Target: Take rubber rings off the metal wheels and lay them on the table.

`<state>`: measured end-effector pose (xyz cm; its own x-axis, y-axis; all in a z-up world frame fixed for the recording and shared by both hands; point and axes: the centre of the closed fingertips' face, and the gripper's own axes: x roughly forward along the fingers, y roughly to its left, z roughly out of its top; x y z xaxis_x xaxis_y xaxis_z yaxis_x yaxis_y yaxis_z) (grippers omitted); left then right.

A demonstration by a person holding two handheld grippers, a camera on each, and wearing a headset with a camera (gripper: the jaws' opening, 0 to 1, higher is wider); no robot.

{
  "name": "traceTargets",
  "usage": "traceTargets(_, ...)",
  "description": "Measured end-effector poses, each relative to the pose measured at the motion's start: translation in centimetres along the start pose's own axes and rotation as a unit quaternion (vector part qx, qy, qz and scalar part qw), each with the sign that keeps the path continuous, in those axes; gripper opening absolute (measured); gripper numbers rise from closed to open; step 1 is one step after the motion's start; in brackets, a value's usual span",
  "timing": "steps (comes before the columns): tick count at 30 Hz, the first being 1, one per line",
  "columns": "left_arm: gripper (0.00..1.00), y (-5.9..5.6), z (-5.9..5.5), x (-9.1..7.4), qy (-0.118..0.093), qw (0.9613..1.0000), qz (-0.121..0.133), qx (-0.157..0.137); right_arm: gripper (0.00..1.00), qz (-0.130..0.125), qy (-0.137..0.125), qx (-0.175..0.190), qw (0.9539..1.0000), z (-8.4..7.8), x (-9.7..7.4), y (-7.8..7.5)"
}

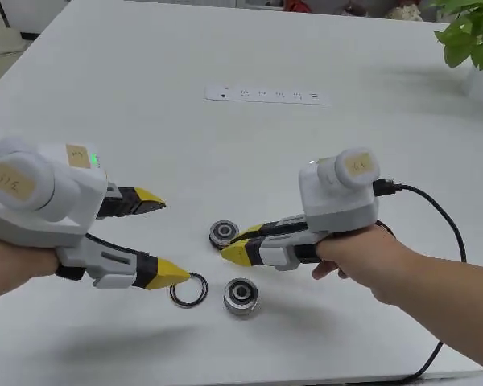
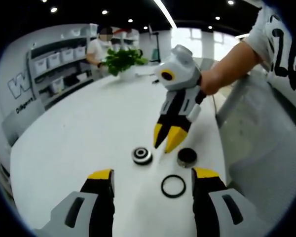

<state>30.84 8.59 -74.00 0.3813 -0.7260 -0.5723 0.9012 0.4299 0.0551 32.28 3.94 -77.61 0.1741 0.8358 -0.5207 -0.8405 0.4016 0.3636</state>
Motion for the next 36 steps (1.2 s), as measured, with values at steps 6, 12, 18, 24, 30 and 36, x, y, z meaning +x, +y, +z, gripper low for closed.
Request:
traceTargets(6,0.63,0.5,0.6,0.7,-0.003,1.0,-0.002,-0.004,0.16,-0.015,-0.006,-0.005,0.9999,0.2,-0.5,-1.2)
traceTargets(12,0.61,0.8,0.7,1.5,-0.002,1.0,-0.004,-0.004,0.18,-0.032,-0.003,-0.026,0.9991,-0.1,-0.6,-2.4)
traceTargets(18,0.57,1.1,0.8,2.4,-0.001,1.0,-0.006,-0.003,0.2,-0.042,-0.001,-0.044,0.9981,-0.3,-0.5,-3.2)
traceTargets(24,0.52,1.5,0.8,3.3,-0.002,0.9999,-0.008,-0.01,0.21,-0.044,0.0,-0.051,0.9977,-0.5,-0.2,-3.6)
traceTargets(30,0.48,1.7,0.7,4.3,-0.001,0.9998,-0.009,-0.017,0.22,-0.044,0.003,-0.066,0.9969,-0.6,0.3,-3.7)
traceTargets(36,0.42,2.0,0.4,5.0,-0.001,0.9994,-0.011,-0.034,0.22,-0.044,0.006,-0.074,0.9963,-0.7,0.8,-3.8)
